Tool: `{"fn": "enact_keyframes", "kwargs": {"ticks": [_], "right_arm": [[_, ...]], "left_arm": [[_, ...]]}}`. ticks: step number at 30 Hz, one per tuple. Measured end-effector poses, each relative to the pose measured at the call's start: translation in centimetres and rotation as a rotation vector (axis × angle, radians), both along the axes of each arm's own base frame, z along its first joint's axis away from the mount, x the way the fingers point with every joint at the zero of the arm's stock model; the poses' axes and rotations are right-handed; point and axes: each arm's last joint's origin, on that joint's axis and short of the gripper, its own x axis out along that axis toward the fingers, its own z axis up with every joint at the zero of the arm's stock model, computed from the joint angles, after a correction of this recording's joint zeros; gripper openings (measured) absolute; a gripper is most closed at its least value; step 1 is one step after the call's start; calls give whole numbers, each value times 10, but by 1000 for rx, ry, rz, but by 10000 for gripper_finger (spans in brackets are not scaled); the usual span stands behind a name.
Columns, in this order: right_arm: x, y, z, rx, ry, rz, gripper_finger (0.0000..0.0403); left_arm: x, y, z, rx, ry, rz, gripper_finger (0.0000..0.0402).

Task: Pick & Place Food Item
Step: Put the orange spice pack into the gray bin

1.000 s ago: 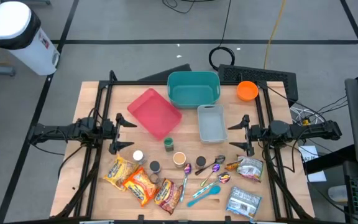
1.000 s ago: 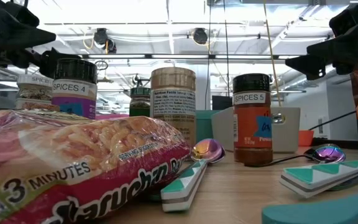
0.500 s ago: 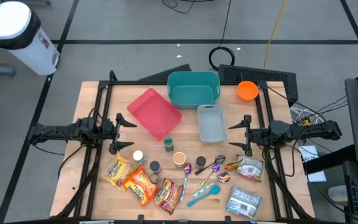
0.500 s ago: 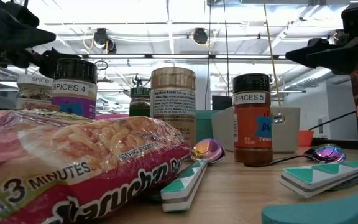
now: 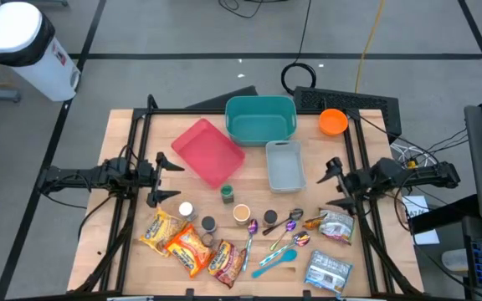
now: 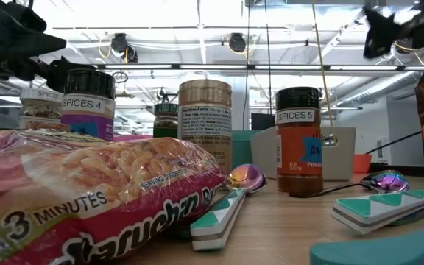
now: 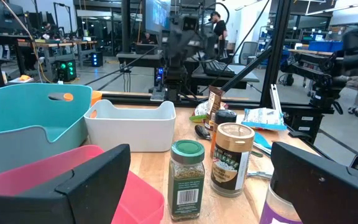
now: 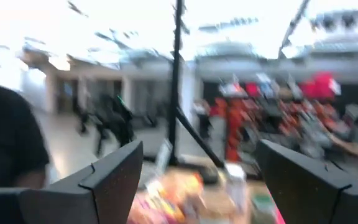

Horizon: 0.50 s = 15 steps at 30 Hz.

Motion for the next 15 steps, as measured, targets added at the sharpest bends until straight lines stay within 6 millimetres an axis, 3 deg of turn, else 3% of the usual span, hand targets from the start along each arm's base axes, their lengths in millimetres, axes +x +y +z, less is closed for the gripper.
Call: {"fn": "enact_keyframes", "kwargs": {"ticks": [9, 15], "right_arm": [[-12, 0, 22, 96, -219, 104, 306], [-5, 4, 16, 140, -106, 185, 306]], "left_arm": [[0, 0, 0, 0, 0, 0, 397], [0, 0, 0, 0, 0, 0, 397]]}}
